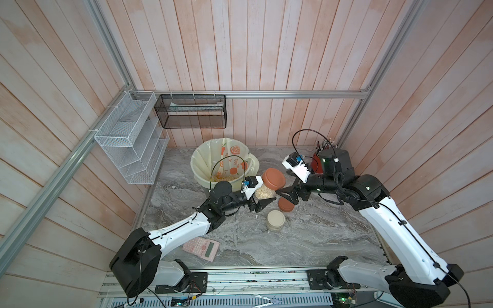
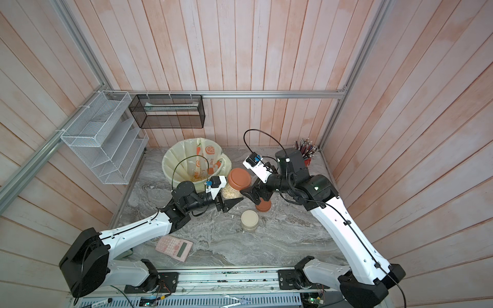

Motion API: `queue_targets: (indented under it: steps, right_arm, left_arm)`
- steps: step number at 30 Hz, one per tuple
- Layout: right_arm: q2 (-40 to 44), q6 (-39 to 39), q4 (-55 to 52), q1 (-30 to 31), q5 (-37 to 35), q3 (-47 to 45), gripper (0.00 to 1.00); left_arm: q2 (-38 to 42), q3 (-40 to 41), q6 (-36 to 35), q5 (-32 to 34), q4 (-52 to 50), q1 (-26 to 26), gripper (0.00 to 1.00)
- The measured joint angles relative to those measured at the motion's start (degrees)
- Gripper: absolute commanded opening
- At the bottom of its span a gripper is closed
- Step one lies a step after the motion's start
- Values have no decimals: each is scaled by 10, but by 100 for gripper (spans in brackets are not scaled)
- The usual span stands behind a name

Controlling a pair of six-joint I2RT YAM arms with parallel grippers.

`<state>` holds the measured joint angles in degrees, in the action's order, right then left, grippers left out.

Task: Empty expired oatmeal from jars
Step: Unscrew the lid from the jar.

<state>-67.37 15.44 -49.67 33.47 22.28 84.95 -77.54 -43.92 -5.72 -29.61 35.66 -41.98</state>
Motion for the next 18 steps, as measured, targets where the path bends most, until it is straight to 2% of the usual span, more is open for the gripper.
queue_targets:
  steps: [12,18]
  right_arm:
    - [128,-45,30,-4,10,-92,98]
    - [154,-163,56,-6,-33,-95,98]
  left_arm:
    - [0,0,8,1,30,1,13]
    - [0,8,-1,30,34,1,13]
